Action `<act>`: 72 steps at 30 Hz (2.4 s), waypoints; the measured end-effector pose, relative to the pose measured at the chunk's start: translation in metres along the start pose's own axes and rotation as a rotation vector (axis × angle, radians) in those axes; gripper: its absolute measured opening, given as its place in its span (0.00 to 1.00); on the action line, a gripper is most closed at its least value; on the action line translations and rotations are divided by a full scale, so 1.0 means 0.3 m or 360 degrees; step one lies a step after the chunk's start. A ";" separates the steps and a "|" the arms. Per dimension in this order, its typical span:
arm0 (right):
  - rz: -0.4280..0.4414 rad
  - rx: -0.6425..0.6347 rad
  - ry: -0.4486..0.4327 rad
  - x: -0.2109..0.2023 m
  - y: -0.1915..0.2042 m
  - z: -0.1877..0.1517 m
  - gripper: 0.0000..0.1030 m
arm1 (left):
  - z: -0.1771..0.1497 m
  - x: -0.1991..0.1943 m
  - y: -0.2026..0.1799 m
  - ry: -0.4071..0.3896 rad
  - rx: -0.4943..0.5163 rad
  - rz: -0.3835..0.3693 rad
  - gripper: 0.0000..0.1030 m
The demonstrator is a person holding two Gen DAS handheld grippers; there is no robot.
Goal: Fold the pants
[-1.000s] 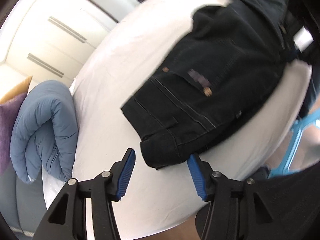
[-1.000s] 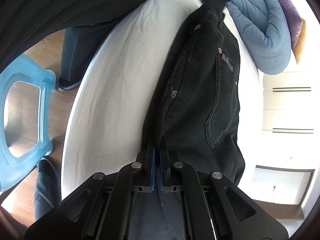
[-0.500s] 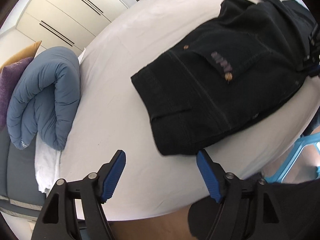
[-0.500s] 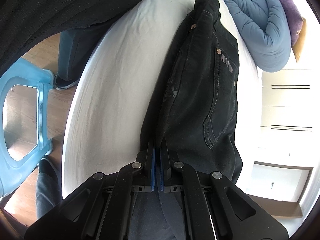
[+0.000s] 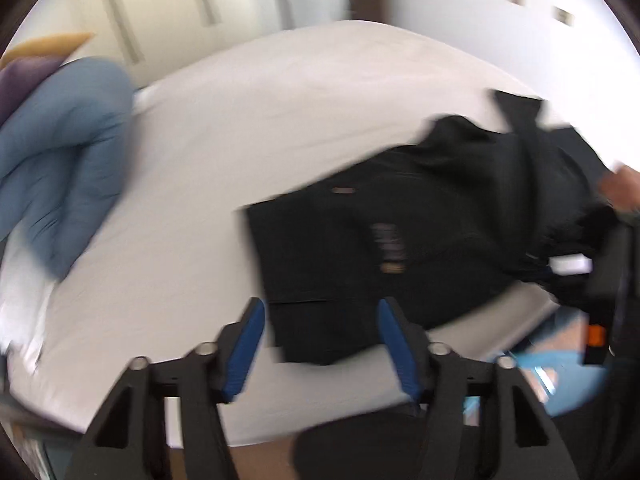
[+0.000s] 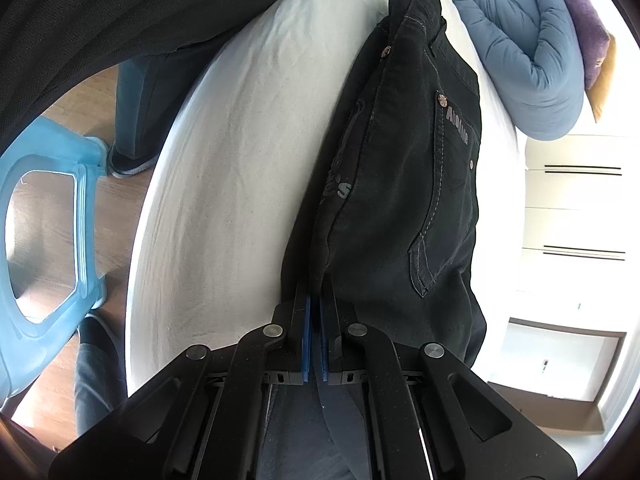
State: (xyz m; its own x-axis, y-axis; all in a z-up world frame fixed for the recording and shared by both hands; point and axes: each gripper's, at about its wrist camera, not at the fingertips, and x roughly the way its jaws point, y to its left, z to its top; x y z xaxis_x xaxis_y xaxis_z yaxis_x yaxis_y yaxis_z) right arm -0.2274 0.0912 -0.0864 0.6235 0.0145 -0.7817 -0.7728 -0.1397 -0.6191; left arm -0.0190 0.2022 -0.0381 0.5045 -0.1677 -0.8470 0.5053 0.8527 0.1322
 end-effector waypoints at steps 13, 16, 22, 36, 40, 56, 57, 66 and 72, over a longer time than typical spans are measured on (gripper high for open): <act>0.0004 0.0040 0.0004 0.004 -0.006 -0.005 0.03 | 0.111 0.245 -0.048 0.0069 -0.0205 -0.0165 0.32; -0.0004 0.0039 0.0007 0.001 -0.006 -0.004 0.03 | 0.071 0.353 -0.049 0.0193 -0.0140 -0.0083 0.41; -0.0019 0.0072 0.0002 -0.003 -0.005 -0.004 0.03 | 0.034 0.319 -0.031 0.0219 -0.0062 -0.0007 0.45; -0.0040 0.0400 -0.0009 -0.036 -0.012 -0.038 0.04 | 0.251 0.483 -0.230 0.0229 -0.0199 -0.0017 0.46; 0.0266 0.1031 -0.0126 -0.121 -0.132 -0.193 0.26 | 0.265 0.460 -0.245 0.0244 -0.0189 0.0014 0.46; 0.0358 0.3152 -0.0158 0.046 -0.674 -1.356 0.57 | 0.319 0.460 -0.379 0.0215 -0.0345 -0.0214 0.46; 0.0379 0.3218 -0.0147 0.077 -0.698 -1.391 0.57 | 0.317 0.462 -0.375 0.0210 -0.0341 -0.0219 0.46; 0.0474 0.3543 0.0198 0.408 -0.820 -1.534 0.57 | 0.205 0.452 -0.273 0.0143 -0.0433 -0.0311 0.46; 0.0407 0.3498 0.0549 0.534 -0.866 -1.512 0.57 | 0.145 0.415 -0.210 0.0078 -0.0492 -0.0349 0.45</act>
State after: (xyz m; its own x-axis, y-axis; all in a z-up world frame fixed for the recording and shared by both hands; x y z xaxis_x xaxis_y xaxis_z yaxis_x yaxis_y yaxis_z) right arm 0.1269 -0.3193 -0.0164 0.3207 0.0270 -0.9468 0.4519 0.8741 0.1780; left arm 0.0426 0.1062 -0.1295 0.3697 -0.3453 -0.8626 0.3588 0.9094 -0.2102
